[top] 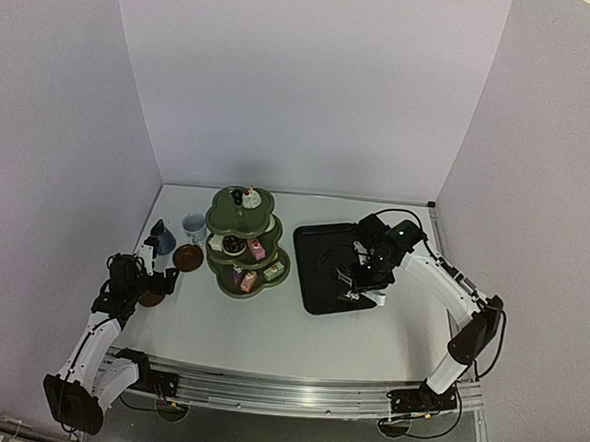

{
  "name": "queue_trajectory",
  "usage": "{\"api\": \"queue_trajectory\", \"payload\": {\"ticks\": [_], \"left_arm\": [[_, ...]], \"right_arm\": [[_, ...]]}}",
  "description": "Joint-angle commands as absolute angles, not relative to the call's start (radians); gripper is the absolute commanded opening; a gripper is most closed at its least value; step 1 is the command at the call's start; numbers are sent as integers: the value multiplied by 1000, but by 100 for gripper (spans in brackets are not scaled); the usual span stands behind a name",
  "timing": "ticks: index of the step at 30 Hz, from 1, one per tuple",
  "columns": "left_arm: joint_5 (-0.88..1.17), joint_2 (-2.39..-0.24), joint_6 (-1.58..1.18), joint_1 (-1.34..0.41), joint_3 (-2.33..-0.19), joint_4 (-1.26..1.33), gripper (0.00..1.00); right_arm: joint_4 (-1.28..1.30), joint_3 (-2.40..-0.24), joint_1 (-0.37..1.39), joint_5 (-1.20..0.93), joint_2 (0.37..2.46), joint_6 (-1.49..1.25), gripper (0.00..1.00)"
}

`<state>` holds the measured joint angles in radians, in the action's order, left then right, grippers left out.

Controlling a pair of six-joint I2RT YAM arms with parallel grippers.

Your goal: Serve the afternoon tea

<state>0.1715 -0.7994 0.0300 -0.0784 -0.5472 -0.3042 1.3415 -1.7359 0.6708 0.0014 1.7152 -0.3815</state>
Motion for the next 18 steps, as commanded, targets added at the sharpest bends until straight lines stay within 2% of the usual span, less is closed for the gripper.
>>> {"api": "queue_trajectory", "payload": {"ticks": [1,10,18], "left_arm": [[164,-796,53,-74,-543,-271,88],[160,-792,58,-74,-540,-276,88],[170,-802,63,-75,-540,-267,88]], "right_arm": [[1456,-1769,676,-14,1744,-81,33],[1500,-1832,676,83,1774,174,32],[1512,-1709,676,222,1747,335,34]]}}
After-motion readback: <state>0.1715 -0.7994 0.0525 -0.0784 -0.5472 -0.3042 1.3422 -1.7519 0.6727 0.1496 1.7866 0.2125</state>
